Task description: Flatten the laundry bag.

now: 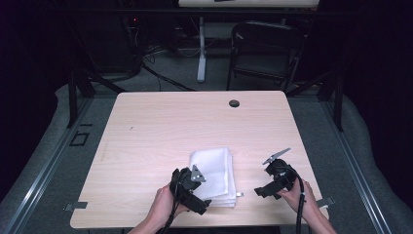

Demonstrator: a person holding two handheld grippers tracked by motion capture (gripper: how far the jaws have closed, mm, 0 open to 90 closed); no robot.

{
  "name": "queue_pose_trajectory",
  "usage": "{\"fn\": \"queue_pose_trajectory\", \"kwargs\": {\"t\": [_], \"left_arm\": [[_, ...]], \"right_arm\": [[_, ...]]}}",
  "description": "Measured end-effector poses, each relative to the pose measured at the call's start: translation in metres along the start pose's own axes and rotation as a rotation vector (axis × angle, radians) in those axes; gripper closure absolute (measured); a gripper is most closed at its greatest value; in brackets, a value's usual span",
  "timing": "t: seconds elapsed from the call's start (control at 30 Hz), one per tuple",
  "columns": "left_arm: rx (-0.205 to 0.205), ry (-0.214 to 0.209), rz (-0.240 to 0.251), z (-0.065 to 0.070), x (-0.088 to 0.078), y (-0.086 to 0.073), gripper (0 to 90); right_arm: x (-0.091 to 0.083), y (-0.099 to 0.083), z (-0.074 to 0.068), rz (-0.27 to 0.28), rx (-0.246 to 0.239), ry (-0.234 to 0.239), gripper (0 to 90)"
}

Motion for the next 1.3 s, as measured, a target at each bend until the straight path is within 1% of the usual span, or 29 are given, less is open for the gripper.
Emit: {"fn": "queue_pose_trajectory", "kwargs": {"t": [0.1, 0.17, 0.2, 0.27, 0.3, 0.33, 0.37, 0.4, 0.47, 0.53, 0.57, 0.67, 0.73, 0.77, 0.8, 0.83, 0.9, 0.93, 0.97, 1.0, 1.03, 1.07, 1.1, 1.13, 1.17, 1.2, 1.23, 1.27, 1.3], "left_arm": [[0.019, 0.007, -0.003, 0.004, 0.005, 0.003, 0.0], [0.024, 0.004, -0.003, 0.006, 0.007, 0.006, 0.0], [0.034, 0.01, -0.004, 0.007, 0.009, 0.008, 0.0], [0.05, 0.001, -0.008, 0.011, 0.012, 0.013, 0.0], [0.05, 0.001, -0.008, 0.011, 0.012, 0.013, 0.0], [0.061, -0.011, -0.014, 0.013, 0.014, 0.015, 0.0], [0.06, -0.007, -0.012, 0.014, 0.016, 0.016, 0.0], [0.068, -0.006, -0.015, 0.015, 0.017, 0.017, 0.0], [0.068, -0.007, -0.019, 0.015, 0.019, 0.019, 0.0], [0.067, 0.005, -0.015, 0.015, 0.022, 0.02, 0.0], [0.066, 0.003, -0.013, 0.016, 0.024, 0.021, 0.0], [0.074, 0.017, -0.008, 0.018, 0.027, 0.024, 1.6], [0.085, 0.022, 0.001, 0.02, 0.029, 0.026, 7.2], [0.096, 0.024, -0.001, 0.021, 0.03, 0.026, 16.5], [0.1, 0.032, -0.004, 0.021, 0.031, 0.026, 16.5], [0.099, 0.02, -0.004, 0.022, 0.032, 0.026, 17.4], [0.116, 0.016, 0.005, 0.023, 0.031, 0.025, 26.7], [0.116, 0.006, 0.015, 0.024, 0.031, 0.025, 29.6], [0.123, -0.003, 0.012, 0.024, 0.03, 0.025, 33.3], [0.122, -0.013, 0.024, 0.025, 0.03, 0.025, 39.2], [0.124, -0.023, 0.029, 0.025, 0.029, 0.025, 39.2], [0.127, -0.044, 0.031, 0.025, 0.029, 0.024, 44.1], [0.127, -0.054, 0.034, 0.026, 0.029, 0.024, 52.1], [0.117, -0.075, 0.042, 0.027, 0.029, 0.023, 56.9], [0.116, -0.082, 0.041, 0.027, 0.029, 0.023, 65.0], [0.123, -0.085, 0.046, 0.027, 0.028, 0.023, 68.0], [0.123, -0.087, 0.058, 0.028, 0.027, 0.024, 73.7], [0.126, -0.08, 0.069, 0.028, 0.025, 0.024, 77.5], [0.129, -0.082, 0.087, 0.028, 0.022, 0.026, 81.9]], "right_arm": [[0.0, 0.0, 0.0, -0.003, -0.006, -0.002, 1.1], [0.0, 0.0, 0.0, 0.0, -0.004, 0.004, 1.3], [0.001, 0.0, -0.001, 0.005, 0.001, 0.002, 1.3], [0.002, 0.001, -0.001, 0.018, 0.013, 0.004, 1.3], [0.002, 0.001, -0.001, 0.018, 0.013, 0.004, 1.3], [0.003, 0.001, -0.002, 0.02, 0.019, 0.013, 1.3], [0.002, 0.0, 0.0, 0.001, 0.005, 0.003, 1.3], [0.001, 0.0, -0.001, -0.002, 0.002, 0.005, 1.4], [0.001, 0.0, -0.001, 0.003, 0.005, 0.005, 1.4], [0.001, 0.0, 0.0, -0.002, 0.002, 0.006, 1.5], [0.001, 0.0, -0.001, -0.002, 0.002, 0.008, 1.5], [0.002, 0.0, -0.001, 0.0, 0.002, 0.01, 1.6], [0.001, 0.0, -0.001, -0.004, -0.001, 0.009, 1.9], [0.001, 0.001, -0.003, 0.015, 0.005, 0.016, 2.5], [0.001, 0.001, -0.003, 0.015, 0.005, 0.016, 2.5], [0.0, 0.0, -0.002, 0.002, -0.007, 0.015, 3.2], [0.001, 0.0, -0.001, 0.002, -0.006, 0.019, 3.6], [0.002, 0.0, -0.002, 0.009, 0.007, 0.028, 3.9], [0.003, 0.001, -0.003, 0.021, 0.013, 0.043, 4.5], [0.003, 0.001, -0.003, 0.016, 0.009, 0.037, 5.0], [0.003, 0.001, -0.003, 0.016, 0.009, 0.037, 5.0], [0.003, 0.001, -0.003, 0.018, 0.01, 0.042, 5.3], [0.002, 0.001, -0.003, 0.01, 0.005, 0.032, 6.6], [0.002, 0.001, -0.004, 0.014, 0.007, 0.034, 7.4], [0.002, 0.001, -0.003, 0.012, -0.007, 0.025, 8.3], [0.002, 0.001, -0.004, 0.028, 0.003, 0.031, 9.4], [0.002, 0.001, -0.004, 0.026, -0.005, 0.026, 11.2], [0.0, 0.001, -0.004, 0.014, -0.015, 0.032, 12.8], [0.0, 0.001, -0.004, 0.02, -0.018, 0.034, 13.4]]}}
Point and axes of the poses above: each handheld gripper's, and its own axes: x roughly forward along the jaws, y roughly out of its top, z roughly to its right, the point moved 6 cm from there along x, roughly forward along the jaws, and after that the axes turned 6 degrees about z, right-handed, at the moved point
